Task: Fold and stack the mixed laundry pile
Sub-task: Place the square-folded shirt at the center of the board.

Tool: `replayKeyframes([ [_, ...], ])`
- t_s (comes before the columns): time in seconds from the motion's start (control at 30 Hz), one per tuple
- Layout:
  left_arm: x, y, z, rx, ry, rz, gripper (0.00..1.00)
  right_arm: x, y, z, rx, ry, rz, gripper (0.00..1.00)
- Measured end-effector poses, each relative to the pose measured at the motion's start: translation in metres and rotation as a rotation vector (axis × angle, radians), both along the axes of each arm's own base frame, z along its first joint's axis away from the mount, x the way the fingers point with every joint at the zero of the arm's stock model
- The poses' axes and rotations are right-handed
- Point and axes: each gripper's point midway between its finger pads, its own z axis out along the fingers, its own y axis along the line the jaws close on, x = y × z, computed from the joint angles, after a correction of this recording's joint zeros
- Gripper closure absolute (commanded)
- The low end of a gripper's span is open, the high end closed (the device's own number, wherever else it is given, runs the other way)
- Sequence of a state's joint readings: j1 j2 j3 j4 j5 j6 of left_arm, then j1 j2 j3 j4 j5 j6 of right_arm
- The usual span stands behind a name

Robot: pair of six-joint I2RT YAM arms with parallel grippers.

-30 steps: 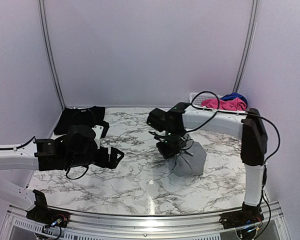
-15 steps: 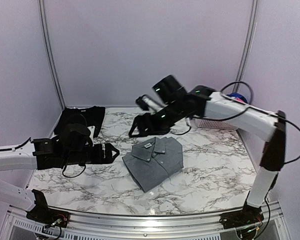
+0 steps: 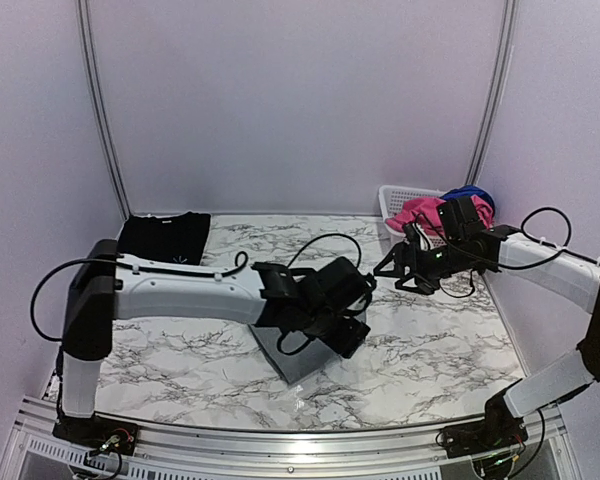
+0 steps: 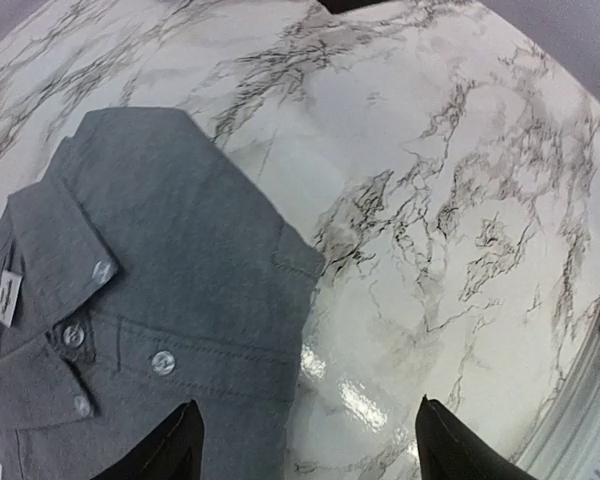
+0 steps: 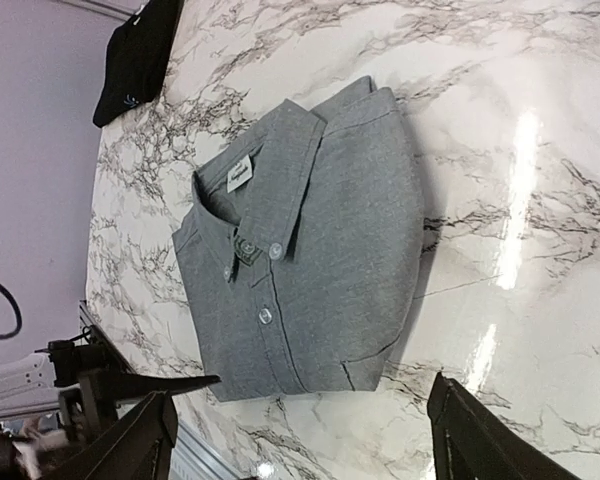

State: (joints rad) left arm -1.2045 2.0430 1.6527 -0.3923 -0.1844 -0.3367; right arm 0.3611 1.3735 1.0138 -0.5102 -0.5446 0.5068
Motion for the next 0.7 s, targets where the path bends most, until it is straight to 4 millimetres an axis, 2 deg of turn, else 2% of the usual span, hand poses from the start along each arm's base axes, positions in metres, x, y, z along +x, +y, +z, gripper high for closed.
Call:
replayKeyframes([
  [0.1,-0.006,-0.023,-0.022,0.111,-0.06,-0.072,0.18,0.002,-0.012,0.001,0.011,0.002,-0.029,0.18],
  [0.17,-0.006,-0.03,-0.042,0.184,-0.093,-0.109,0.18,0.005,-0.017,0.007,0.023,-0.014,-0.046,0.19],
  [0.33,0.007,-0.019,-0.089,0.368,-0.162,-0.111,0.34,0.007,-0.023,0.011,0.034,-0.027,-0.06,0.19],
  [0.4,0.015,-0.016,-0.088,0.388,-0.196,-0.083,0.44,0.006,-0.023,0.009,0.033,-0.021,-0.057,0.2],
  [0.53,0.02,-0.005,-0.09,0.386,-0.196,-0.057,0.83,-0.002,-0.023,-0.004,0.035,0.013,-0.047,0.21],
  [0.63,0.017,0.016,-0.087,0.312,-0.129,-0.045,0.96,-0.011,-0.024,-0.019,0.031,0.053,-0.041,0.2],
  [0.7,0.017,0.032,-0.076,0.225,-0.074,-0.026,0.98,-0.014,-0.024,-0.024,0.031,0.068,-0.038,0.2],
])
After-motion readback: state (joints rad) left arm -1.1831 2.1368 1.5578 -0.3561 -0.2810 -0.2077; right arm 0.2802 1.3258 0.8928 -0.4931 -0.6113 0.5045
